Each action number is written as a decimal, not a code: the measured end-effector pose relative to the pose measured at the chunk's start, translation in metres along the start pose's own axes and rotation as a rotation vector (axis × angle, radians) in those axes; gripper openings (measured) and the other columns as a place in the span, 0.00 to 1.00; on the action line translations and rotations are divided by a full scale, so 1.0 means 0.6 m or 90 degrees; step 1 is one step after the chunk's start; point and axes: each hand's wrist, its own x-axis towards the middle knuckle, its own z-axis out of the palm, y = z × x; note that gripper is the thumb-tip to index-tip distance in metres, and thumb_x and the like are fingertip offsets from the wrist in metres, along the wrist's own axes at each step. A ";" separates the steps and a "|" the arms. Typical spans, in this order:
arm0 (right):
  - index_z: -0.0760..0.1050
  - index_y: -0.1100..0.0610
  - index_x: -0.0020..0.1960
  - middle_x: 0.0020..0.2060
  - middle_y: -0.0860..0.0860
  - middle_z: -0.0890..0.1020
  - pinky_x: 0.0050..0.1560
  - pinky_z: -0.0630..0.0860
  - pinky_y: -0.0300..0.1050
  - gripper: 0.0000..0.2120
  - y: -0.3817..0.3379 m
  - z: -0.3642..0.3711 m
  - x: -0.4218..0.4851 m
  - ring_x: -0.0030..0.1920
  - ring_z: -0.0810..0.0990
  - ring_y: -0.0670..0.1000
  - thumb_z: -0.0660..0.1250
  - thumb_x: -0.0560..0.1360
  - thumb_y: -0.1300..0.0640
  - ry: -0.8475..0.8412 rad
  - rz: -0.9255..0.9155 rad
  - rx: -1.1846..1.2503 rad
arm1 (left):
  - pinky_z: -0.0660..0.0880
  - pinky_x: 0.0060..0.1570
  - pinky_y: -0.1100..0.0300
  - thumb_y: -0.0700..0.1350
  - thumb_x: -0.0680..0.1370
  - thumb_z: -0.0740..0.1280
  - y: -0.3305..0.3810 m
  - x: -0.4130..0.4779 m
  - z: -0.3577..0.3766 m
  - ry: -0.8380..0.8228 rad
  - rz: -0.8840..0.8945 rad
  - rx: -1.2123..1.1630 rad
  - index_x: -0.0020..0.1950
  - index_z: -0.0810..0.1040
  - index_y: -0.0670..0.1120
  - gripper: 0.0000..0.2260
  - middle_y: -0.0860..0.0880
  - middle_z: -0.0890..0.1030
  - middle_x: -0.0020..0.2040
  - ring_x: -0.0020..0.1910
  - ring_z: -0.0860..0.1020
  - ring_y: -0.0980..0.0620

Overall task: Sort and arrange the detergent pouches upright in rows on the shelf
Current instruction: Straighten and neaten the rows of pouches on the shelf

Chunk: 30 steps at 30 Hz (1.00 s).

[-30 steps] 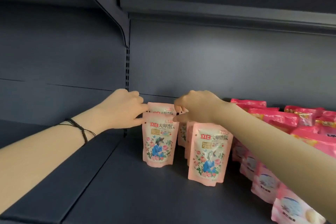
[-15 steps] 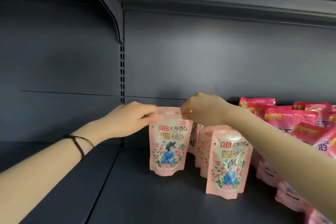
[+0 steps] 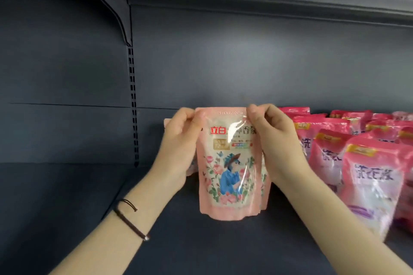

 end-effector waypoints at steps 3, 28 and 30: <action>0.73 0.51 0.35 0.33 0.50 0.76 0.40 0.74 0.48 0.14 0.022 -0.041 -0.036 0.36 0.75 0.50 0.64 0.79 0.54 0.024 0.025 0.051 | 0.75 0.35 0.69 0.50 0.79 0.64 -0.028 -0.041 0.047 0.029 -0.010 -0.051 0.48 0.78 0.47 0.08 0.56 0.83 0.41 0.40 0.81 0.60; 0.74 0.48 0.54 0.48 0.45 0.78 0.39 0.73 0.44 0.26 -0.084 -0.116 0.044 0.48 0.78 0.50 0.50 0.73 0.31 -0.419 -0.434 -0.938 | 0.66 0.44 0.56 0.71 0.71 0.42 0.047 0.000 -0.040 -0.187 0.391 1.134 0.48 0.76 0.54 0.30 0.57 0.78 0.39 0.41 0.74 0.54; 0.72 0.47 0.56 0.51 0.46 0.79 0.42 0.74 0.45 0.25 -0.090 -0.087 0.079 0.48 0.79 0.52 0.51 0.74 0.30 -0.485 -0.444 -1.008 | 0.65 0.42 0.56 0.71 0.73 0.43 0.060 0.031 -0.072 -0.234 0.421 1.244 0.48 0.77 0.54 0.30 0.56 0.77 0.37 0.40 0.73 0.54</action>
